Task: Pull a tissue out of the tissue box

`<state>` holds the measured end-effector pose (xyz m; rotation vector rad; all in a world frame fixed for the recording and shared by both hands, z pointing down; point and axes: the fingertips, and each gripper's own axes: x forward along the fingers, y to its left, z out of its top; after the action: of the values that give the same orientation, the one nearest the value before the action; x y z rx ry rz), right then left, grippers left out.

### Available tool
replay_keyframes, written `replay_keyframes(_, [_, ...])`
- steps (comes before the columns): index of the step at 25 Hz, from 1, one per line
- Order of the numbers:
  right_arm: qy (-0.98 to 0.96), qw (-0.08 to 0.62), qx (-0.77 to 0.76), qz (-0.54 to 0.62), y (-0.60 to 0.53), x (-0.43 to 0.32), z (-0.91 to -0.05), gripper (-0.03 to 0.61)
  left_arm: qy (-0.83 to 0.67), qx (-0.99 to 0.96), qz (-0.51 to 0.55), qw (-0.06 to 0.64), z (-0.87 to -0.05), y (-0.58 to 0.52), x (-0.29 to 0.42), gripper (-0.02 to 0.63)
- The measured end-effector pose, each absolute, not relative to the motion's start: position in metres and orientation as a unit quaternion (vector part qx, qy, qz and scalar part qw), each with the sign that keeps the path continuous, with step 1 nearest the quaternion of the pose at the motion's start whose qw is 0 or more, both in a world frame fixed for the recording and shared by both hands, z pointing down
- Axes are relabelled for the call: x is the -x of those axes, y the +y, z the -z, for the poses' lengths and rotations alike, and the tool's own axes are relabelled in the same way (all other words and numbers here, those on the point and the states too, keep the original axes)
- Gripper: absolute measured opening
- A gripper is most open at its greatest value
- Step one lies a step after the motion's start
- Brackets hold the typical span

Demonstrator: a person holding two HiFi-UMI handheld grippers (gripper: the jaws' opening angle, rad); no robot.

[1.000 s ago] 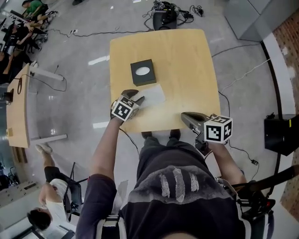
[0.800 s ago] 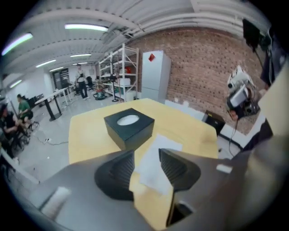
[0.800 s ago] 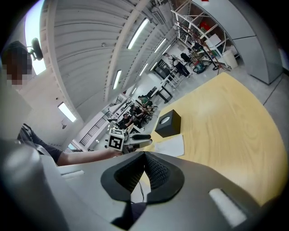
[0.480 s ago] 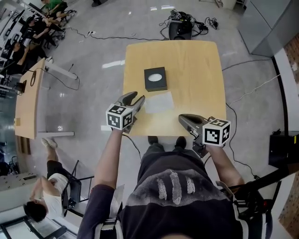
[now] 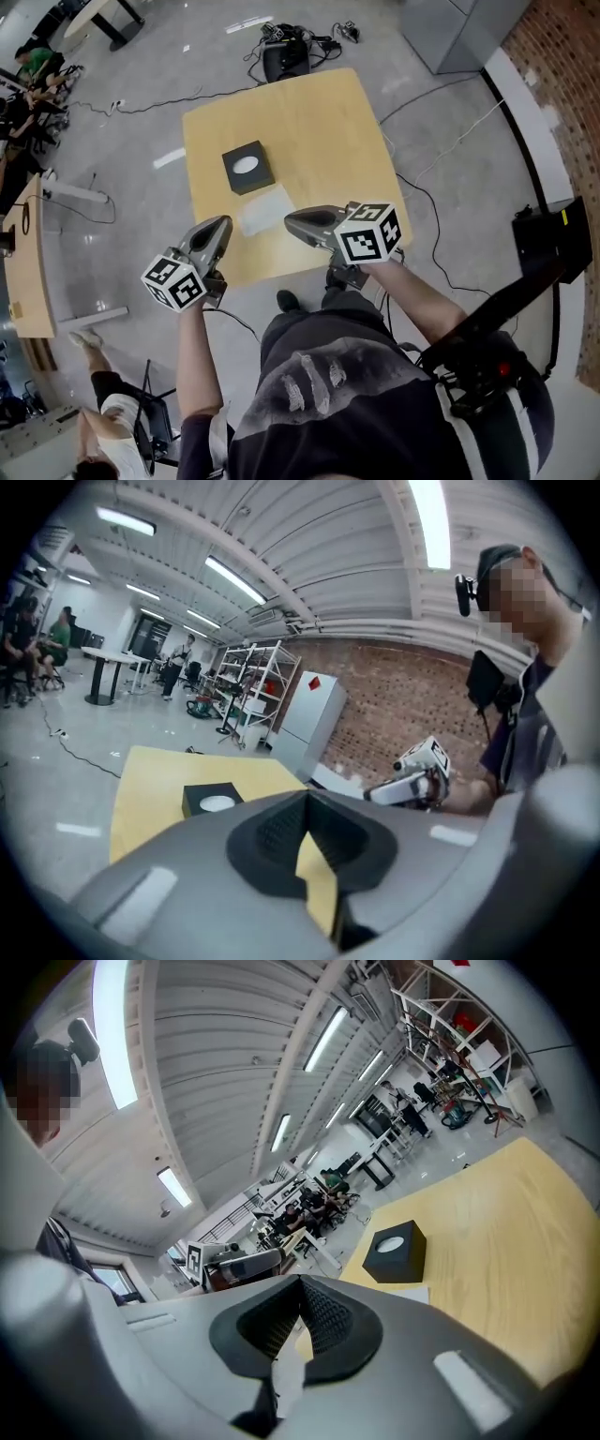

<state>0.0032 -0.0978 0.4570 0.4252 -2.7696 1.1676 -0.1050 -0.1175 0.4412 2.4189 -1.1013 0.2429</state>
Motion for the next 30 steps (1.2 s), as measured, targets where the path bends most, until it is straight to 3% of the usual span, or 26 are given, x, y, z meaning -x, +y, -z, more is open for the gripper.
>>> replay_keyframes(5, [-0.917,0.056,-0.166,-0.359,-0.102,0.001,-0.452,-0.003,-0.398,-0.888,-0.073,0.22,-0.436,-0.123,0.108,-0.002])
replay_keyframes(14, [-0.933,0.048,-0.115,-0.339,-0.065,0.095,-0.424,-0.003,-0.465,-0.868,-0.049,0.167,-0.386,-0.073,0.189,-0.003])
replay_keyframes(26, [-0.957,0.045,-0.011,-0.287,0.02,0.235,-0.418,-0.003,-0.512,-0.846,-0.053,0.139,-0.387,0.024,0.292,0.0])
replay_keyframes(30, [-0.955,0.043,-0.046,-0.29,0.042,0.265,-0.426,-0.002,-0.479,-0.866,-0.041,0.136,-0.39,0.048,0.318,0.0])
